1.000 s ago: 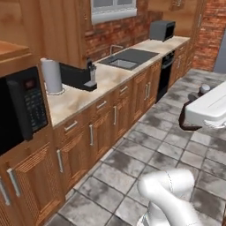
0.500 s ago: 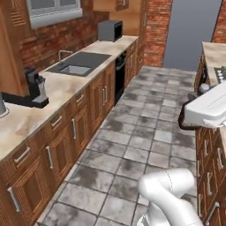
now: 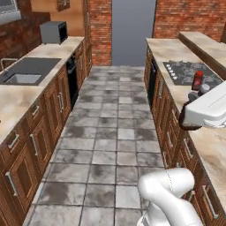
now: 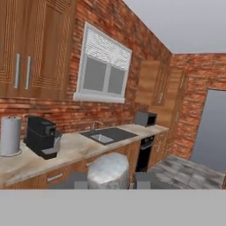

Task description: Collect the paprika, ketchup, and shaker from the cabinet and place them next to the stove.

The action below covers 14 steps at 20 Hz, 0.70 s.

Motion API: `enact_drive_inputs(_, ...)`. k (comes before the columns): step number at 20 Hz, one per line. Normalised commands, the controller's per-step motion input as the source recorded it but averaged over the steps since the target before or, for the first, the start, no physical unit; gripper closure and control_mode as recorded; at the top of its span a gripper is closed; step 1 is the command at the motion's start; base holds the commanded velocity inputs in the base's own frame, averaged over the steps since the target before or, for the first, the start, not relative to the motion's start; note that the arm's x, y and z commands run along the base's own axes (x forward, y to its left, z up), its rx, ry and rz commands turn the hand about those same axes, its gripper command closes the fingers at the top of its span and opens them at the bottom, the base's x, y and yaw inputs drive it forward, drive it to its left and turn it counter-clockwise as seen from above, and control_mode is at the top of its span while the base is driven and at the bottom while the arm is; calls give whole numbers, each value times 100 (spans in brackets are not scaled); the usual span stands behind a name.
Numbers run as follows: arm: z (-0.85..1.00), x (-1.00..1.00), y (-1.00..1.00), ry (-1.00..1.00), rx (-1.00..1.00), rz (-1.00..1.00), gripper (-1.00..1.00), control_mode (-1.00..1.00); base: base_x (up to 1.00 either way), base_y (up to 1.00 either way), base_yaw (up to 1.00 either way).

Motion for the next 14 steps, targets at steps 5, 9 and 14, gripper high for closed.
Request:
enact_drive_inputs(5, 0, 0, 0, 0, 0, 0, 100, 100, 26, 28, -51)
enact_drive_inputs(9, 0, 0, 0, 0, 0, 0, 100, 100, 14, 48, -51)
enact_drive_inputs(14, 0, 0, 0, 0, 0, 0, 100, 100, 9, 67, -49)
